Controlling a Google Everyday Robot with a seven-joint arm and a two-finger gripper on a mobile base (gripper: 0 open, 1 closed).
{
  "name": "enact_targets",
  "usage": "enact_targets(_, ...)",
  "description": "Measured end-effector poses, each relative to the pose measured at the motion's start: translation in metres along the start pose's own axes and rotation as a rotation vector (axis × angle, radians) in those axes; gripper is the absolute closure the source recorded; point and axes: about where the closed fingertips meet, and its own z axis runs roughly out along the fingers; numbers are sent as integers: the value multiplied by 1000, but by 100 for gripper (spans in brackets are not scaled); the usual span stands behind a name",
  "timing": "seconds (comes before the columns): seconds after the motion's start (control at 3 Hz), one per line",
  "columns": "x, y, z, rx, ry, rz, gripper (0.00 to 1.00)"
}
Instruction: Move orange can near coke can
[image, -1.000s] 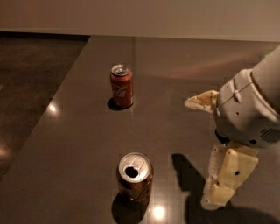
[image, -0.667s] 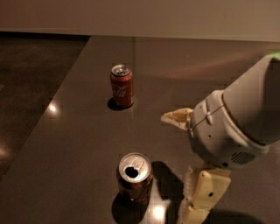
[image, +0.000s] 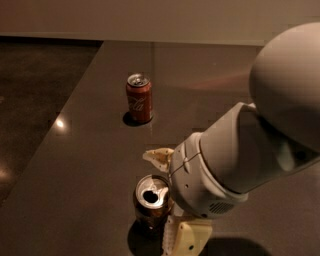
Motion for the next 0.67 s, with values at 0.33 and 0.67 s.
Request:
enact_targets(0.33,-10,2,11,-13,-27,-9,16)
enact_targets(0.67,-13,-1,12,-9,-41,-9,39)
